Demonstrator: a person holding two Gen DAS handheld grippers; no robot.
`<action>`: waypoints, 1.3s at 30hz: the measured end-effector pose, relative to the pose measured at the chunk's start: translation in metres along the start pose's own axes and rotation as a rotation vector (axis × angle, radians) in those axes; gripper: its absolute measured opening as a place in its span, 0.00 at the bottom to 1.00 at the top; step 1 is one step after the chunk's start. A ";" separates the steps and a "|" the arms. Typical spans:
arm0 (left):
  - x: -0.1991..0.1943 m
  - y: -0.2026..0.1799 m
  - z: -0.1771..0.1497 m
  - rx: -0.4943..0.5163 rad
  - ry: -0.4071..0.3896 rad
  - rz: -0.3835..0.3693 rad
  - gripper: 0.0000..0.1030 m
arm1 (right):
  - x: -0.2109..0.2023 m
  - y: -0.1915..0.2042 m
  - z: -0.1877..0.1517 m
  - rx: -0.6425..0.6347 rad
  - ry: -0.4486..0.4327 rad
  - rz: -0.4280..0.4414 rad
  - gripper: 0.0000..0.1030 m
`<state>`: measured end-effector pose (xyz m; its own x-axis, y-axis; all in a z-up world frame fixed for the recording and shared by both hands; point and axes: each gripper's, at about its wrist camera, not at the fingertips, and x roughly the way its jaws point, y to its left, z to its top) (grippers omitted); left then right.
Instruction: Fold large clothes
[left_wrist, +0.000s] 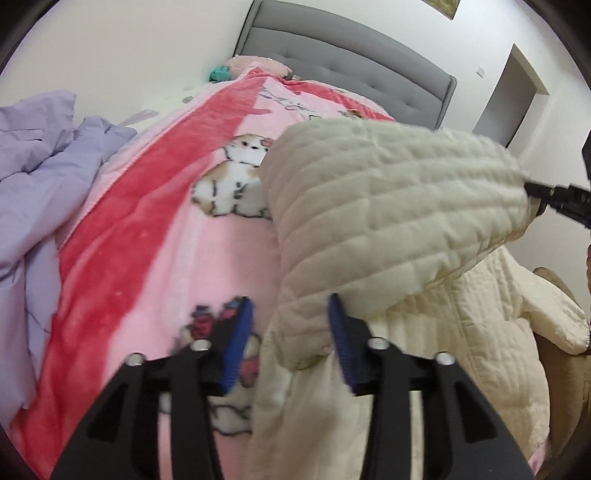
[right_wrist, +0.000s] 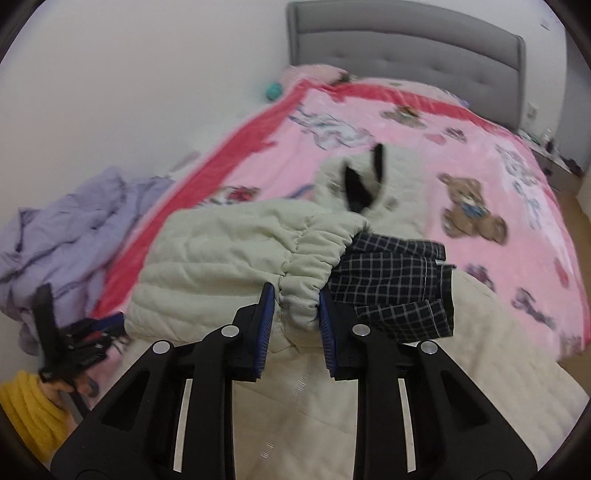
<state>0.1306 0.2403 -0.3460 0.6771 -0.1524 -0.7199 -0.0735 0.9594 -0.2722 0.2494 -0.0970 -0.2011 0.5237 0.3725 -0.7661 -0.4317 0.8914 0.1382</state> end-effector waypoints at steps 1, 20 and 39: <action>-0.002 -0.004 -0.002 0.007 -0.012 -0.032 0.51 | 0.001 -0.009 -0.004 0.027 0.013 -0.015 0.22; 0.006 -0.038 -0.012 0.267 -0.095 0.073 0.53 | -0.022 0.015 -0.009 0.007 -0.070 -0.012 0.22; -0.011 -0.024 0.028 0.478 -0.115 0.290 0.12 | -0.013 0.046 0.011 -0.029 -0.096 -0.017 0.11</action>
<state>0.1458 0.2259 -0.3136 0.7562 0.1342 -0.6404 0.0529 0.9630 0.2643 0.2308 -0.0578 -0.1772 0.5984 0.3817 -0.7044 -0.4426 0.8904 0.1065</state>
